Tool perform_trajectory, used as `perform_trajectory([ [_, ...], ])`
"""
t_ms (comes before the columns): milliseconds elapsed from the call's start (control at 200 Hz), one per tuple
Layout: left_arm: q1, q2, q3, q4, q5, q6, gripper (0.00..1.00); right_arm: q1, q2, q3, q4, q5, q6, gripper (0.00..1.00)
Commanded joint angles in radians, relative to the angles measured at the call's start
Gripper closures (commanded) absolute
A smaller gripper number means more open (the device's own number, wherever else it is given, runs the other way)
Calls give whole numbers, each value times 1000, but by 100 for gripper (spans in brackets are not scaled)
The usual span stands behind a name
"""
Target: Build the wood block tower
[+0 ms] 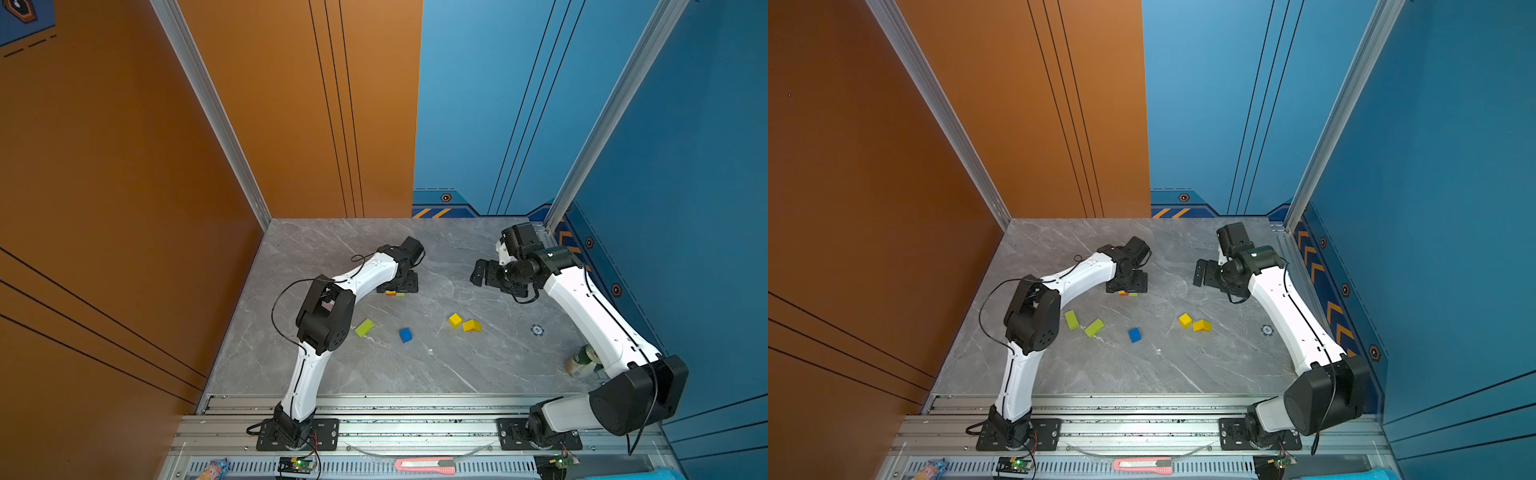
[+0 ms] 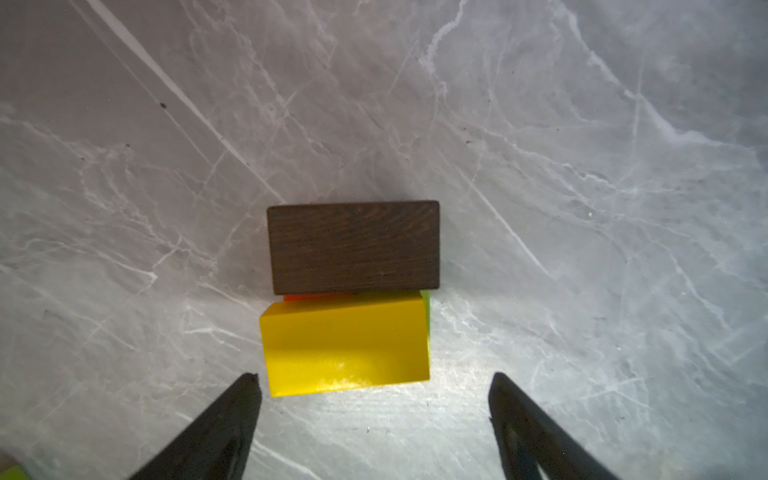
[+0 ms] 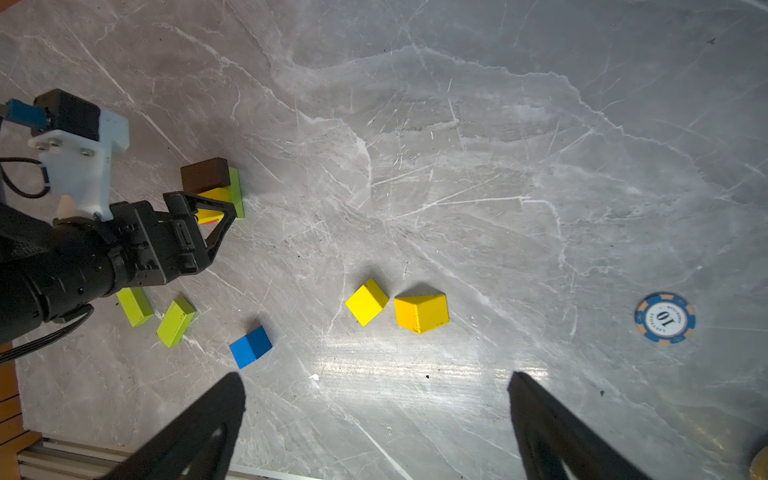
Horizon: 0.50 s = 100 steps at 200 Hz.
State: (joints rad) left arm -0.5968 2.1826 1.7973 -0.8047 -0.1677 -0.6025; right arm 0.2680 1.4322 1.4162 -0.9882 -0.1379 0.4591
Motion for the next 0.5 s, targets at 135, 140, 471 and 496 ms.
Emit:
perform_trajectory([
  [135, 11, 9, 33, -37, 0, 11, 12, -6, 19, 4, -30, -11, -15, 0],
  [140, 11, 9, 34, -38, 0, 10, 12, -6, 18, 4, -30, -12, -15, 0],
  [471, 14, 36, 45, -41, 14, -1, 12, -7, 32, 8, -31, -13, -18, 0],
  [496, 14, 39, 47, -41, 15, -1, 13, -7, 32, 8, -31, -13, -19, 0],
])
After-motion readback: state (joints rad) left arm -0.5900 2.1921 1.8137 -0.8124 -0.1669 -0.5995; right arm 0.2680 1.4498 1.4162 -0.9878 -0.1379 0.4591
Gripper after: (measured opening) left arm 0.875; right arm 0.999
